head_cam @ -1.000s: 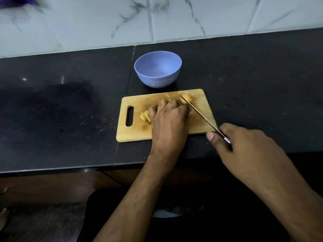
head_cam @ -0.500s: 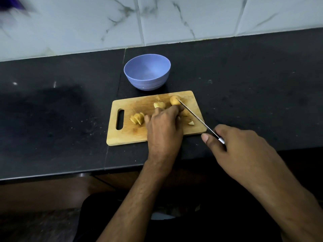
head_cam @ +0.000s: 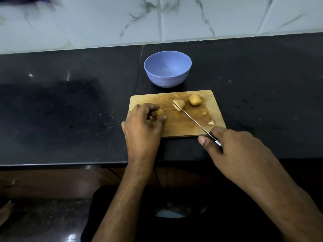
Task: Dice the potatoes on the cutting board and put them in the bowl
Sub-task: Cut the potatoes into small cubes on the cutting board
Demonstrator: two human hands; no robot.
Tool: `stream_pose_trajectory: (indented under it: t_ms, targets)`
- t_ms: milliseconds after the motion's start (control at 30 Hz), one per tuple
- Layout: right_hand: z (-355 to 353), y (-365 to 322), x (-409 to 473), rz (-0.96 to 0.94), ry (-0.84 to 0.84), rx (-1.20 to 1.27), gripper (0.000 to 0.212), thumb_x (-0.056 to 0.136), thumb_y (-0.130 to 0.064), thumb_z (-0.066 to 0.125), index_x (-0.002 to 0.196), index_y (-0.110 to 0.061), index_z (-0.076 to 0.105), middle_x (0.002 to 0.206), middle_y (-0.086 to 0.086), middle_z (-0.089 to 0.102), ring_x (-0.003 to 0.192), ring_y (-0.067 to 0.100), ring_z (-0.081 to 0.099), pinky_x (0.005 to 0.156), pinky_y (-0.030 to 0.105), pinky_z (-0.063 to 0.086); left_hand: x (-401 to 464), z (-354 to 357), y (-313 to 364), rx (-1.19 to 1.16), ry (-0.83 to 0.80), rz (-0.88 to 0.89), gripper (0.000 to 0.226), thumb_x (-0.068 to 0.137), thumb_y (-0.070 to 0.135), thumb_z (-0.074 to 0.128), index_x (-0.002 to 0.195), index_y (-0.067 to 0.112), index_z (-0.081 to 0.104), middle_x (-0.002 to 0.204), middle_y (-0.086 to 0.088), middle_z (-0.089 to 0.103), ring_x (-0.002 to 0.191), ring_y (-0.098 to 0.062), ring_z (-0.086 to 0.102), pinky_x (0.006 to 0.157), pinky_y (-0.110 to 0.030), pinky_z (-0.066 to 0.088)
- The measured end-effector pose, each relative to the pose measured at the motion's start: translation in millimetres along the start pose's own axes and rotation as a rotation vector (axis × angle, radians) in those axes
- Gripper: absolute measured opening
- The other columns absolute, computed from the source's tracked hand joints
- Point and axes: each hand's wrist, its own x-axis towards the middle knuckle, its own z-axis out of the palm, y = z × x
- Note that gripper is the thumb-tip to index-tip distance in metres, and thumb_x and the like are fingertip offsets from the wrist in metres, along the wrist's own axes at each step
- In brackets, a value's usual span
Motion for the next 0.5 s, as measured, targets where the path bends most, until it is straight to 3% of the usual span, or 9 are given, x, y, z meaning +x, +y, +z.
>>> stream_pose_trajectory:
  t_ms: [200, 500]
  targets:
    - [11, -20, 2, -0.037, -0.024, -0.004, 0.039, 0.095, -0.064, 0.032, 0.095, -0.031, 0.052, 0.067, -0.009, 0.052, 0.056, 0.003, 0.044, 0.046, 0.025, 0.032, 9, -16, -21, 0.025, -0.104, -0.061, 0.039, 0.068, 0.046, 0.083, 0.099, 0.04, 0.061, 0.099, 0.017, 0.063, 0.097, -0.008, 0.062, 0.09, -0.047, 0.053]
    - [22, -36, 5, -0.053, -0.066, 0.005, 0.039, 0.094, -0.065, 0.033, 0.085, -0.03, 0.047, 0.066, -0.008, 0.053, 0.061, 0.007, 0.051, 0.047, 0.026, 0.033, 13, -13, -32, 0.03, -0.123, -0.043, 0.025, 0.08, 0.033, 0.081, 0.094, 0.033, 0.061, 0.088, 0.019, 0.063, 0.091, -0.007, 0.055, 0.086, -0.042, 0.05]
